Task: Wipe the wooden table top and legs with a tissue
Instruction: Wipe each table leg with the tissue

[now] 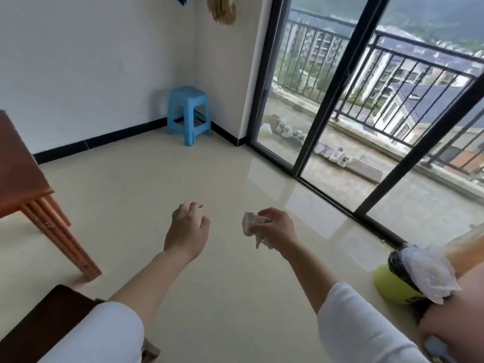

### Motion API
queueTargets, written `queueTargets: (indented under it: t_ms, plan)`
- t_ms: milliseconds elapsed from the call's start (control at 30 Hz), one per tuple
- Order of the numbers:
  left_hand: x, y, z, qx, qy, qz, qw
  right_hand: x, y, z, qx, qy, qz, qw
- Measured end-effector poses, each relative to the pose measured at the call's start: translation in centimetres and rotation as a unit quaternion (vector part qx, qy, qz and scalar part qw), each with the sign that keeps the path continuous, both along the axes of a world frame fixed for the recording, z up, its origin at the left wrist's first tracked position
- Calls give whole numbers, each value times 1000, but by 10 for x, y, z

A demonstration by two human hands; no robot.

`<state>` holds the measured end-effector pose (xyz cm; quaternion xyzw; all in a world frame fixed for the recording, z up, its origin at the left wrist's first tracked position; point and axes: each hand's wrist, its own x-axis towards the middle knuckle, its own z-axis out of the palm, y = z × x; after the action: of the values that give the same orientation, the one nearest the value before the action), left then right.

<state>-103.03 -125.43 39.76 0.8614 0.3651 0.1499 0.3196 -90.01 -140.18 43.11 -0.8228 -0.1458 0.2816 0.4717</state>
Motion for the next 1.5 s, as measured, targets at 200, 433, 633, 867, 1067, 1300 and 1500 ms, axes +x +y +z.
queueTargets:
  t_ms: [200, 433, 633, 867, 1067, 1300, 1500]
  plan:
    - [63, 79, 0, 5, 17, 73, 997, 72, 100, -4, -3, 20, 109, 994]
    - [128, 213, -2, -5, 34, 111, 993, 146, 249, 0, -11, 23, 152, 988]
    - [148, 304, -8, -21, 35, 157, 987, 185, 368, -5, -44, 5, 203, 978]
    - [134, 401, -38, -61, 17, 287, 956, 188, 512, -39, -57, -15, 313, 948]
    - [106, 480, -84, -84, 11, 432, 898, 164, 651, -94, -81, -20, 451, 889]
    - [78, 510, -139, -149, -3, 615, 775, 112, 761, -143, -146, -27, 616, 774]
    - [50, 478, -194, -159, 5, 704, 692, 58, 771, -213, -158, 7, 683, 713]
